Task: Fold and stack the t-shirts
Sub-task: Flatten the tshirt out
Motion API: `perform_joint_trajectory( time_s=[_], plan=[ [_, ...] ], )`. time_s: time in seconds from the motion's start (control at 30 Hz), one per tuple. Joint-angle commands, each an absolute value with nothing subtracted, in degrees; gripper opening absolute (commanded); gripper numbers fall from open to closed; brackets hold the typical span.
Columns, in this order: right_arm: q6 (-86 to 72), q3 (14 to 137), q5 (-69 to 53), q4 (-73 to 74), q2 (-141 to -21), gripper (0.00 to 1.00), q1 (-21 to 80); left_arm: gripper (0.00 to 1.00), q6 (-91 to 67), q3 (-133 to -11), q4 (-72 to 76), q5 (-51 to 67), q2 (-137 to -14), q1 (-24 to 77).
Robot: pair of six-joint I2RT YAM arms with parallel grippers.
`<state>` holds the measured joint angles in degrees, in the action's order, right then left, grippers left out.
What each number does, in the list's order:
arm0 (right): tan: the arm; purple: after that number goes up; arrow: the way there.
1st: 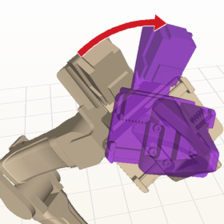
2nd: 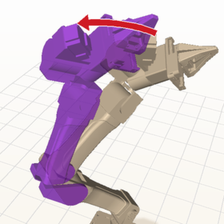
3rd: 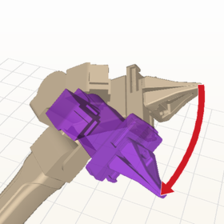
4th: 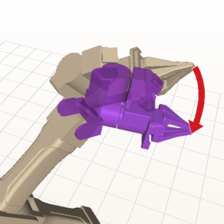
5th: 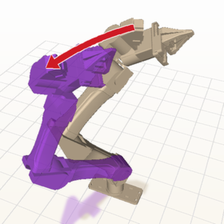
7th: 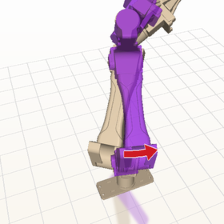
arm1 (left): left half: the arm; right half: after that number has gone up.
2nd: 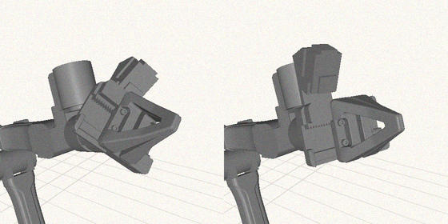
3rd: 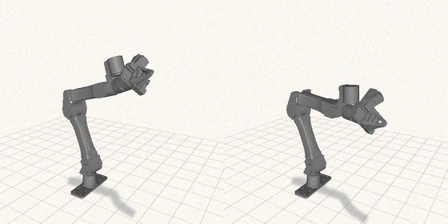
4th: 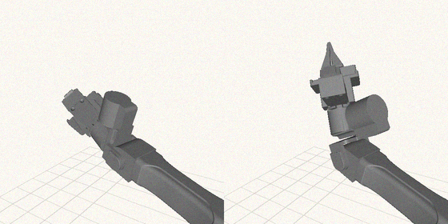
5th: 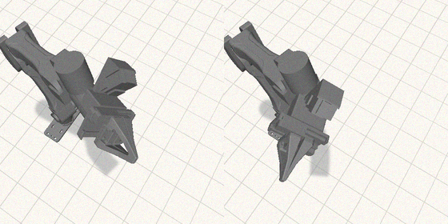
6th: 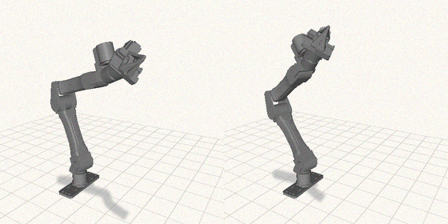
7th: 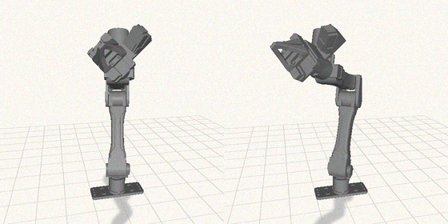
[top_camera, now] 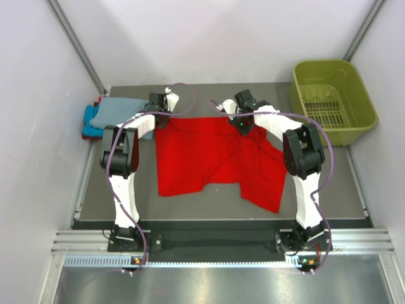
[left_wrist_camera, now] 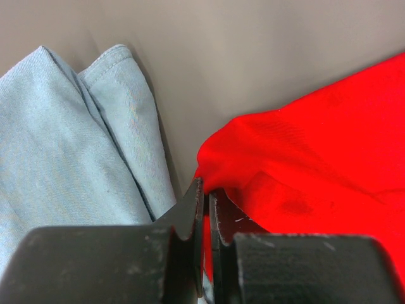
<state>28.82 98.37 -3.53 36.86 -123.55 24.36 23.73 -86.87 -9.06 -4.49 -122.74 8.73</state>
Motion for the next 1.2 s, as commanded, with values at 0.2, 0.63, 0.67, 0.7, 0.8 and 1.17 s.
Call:
perform_joint_trajectory(
  time_s=[0.2,0.63,0.67,0.7,0.8,1.17],
  plan=[
    [29.0,101.3,-1.5,35.7,-123.2,0.07,24.0,0.0,23.8,-86.4,-7.4,-4.7,-120.6,8.7],
    [28.6,100.5,-0.3,35.0,-117.9,0.0,23.4,0.0,23.3,-86.3,-7.5,-4.5,-120.4,8.7],
    [28.5,100.5,1.1,34.9,-116.4,0.0,23.4,0.0,23.4,-86.3,-7.2,-4.8,-120.2,8.7],
    [28.4,100.6,1.5,34.9,-115.7,0.0,23.4,0.0,23.5,-86.2,-7.1,-5.0,-120.0,8.7],
    [28.6,100.7,2.1,34.9,-112.7,0.0,23.4,0.0,24.1,-86.1,-5.7,-5.2,-119.4,8.4],
    [28.4,98.4,0.4,37.4,-112.8,0.32,23.3,0.0,23.6,-88.1,-5.1,-5.5,-120.1,8.2]
  ],
)
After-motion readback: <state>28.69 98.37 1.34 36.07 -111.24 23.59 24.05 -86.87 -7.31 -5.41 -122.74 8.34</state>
